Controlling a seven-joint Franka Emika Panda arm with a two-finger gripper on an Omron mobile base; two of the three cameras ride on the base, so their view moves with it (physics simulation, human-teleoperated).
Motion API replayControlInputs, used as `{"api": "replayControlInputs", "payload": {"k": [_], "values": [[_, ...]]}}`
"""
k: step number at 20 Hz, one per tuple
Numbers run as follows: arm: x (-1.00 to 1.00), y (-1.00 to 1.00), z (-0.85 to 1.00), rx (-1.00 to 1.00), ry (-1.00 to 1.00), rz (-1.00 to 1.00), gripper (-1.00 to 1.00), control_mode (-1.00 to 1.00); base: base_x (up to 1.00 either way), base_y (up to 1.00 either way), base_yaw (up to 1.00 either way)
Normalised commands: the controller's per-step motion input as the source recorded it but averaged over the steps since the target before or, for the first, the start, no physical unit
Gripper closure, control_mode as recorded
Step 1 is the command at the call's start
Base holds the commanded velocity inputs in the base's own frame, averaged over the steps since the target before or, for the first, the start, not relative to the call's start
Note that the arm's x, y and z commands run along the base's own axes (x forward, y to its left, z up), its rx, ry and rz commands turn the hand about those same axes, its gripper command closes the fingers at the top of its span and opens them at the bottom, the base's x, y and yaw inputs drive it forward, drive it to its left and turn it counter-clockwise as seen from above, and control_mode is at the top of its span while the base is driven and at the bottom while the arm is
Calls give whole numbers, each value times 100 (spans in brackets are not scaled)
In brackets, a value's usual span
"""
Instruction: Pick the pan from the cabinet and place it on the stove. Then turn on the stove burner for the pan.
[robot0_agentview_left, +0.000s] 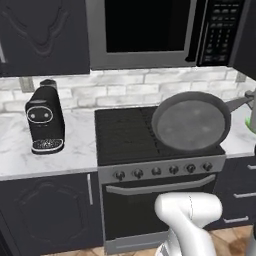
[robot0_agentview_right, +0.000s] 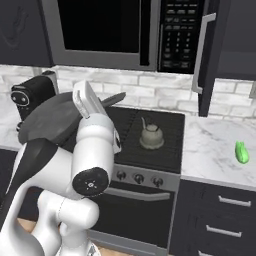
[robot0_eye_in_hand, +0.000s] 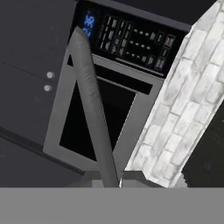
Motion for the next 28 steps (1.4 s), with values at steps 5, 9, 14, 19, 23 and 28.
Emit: {"api": "replayControlInputs", "payload": {"k": [5, 9, 14, 19, 23, 28], "values": [[0, 0, 0, 0, 0, 0, 100, 100, 55, -28, 0], [0, 0, 0, 0, 0, 0, 100, 100, 47, -29, 0], [0, 0, 0, 0, 0, 0, 100, 100, 36, -35, 0], [0, 0, 0, 0, 0, 0, 100, 100, 24, -47, 0], [0, 0, 0, 0, 0, 0, 100, 100, 31, -8, 0], [0, 0, 0, 0, 0, 0, 100, 100, 44, -5, 0]]}}
